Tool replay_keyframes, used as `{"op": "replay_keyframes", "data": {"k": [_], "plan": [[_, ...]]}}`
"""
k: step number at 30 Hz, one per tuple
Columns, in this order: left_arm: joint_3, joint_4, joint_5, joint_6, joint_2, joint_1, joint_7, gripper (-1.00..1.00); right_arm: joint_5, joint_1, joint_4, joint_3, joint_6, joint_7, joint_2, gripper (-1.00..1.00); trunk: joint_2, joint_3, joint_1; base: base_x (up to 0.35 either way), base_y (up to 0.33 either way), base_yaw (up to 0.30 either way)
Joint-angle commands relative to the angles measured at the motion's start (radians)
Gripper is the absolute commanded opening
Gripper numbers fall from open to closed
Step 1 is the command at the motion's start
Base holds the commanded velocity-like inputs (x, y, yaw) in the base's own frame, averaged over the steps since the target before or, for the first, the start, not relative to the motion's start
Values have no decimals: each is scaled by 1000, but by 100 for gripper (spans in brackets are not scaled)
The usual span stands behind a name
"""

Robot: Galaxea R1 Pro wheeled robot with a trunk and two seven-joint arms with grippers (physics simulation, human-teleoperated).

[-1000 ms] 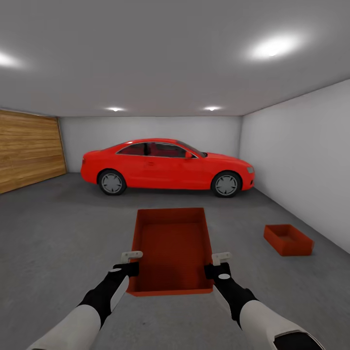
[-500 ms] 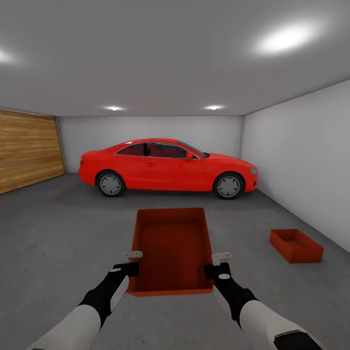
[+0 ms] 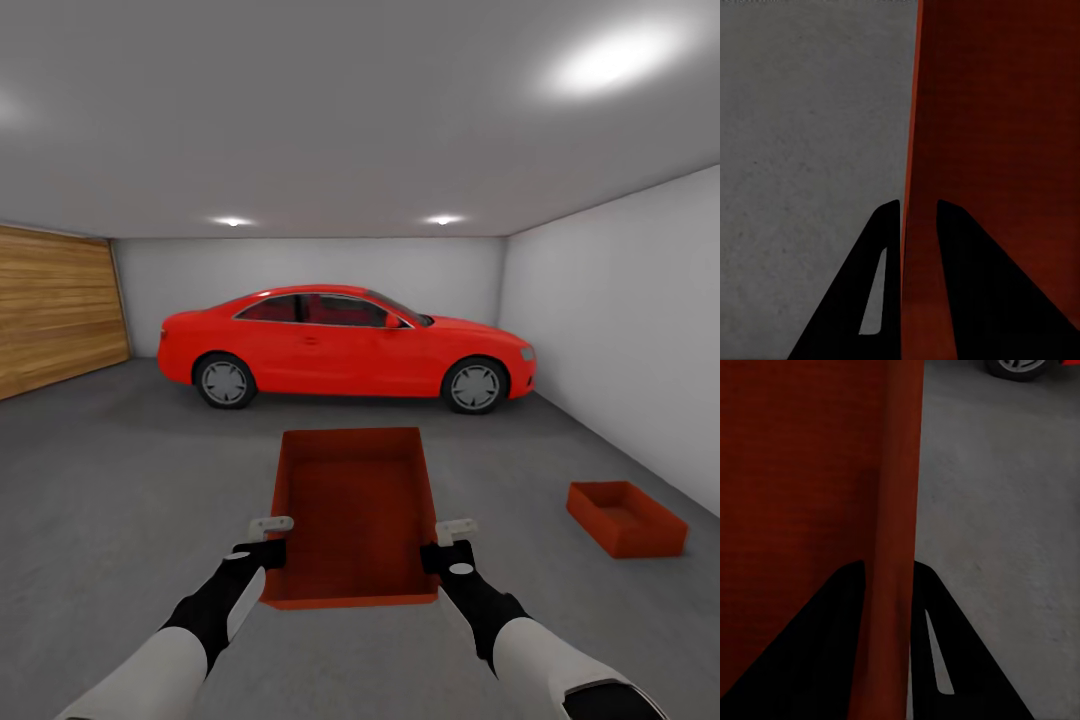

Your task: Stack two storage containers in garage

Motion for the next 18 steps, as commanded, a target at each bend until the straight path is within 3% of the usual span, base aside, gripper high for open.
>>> {"op": "replay_keyframes", "data": {"k": [1, 18], "plan": [[4, -23, -11, 7, 1, -1, 15, -100, 3, 0, 4, -17, 1, -15, -1, -100, -1, -1, 1, 322, -41, 0], [4, -23, -11, 7, 1, -1, 15, -100, 3, 0, 4, -18, 7, -15, 0, -100, -1, -1, 1, 322, -68, -10]]}}
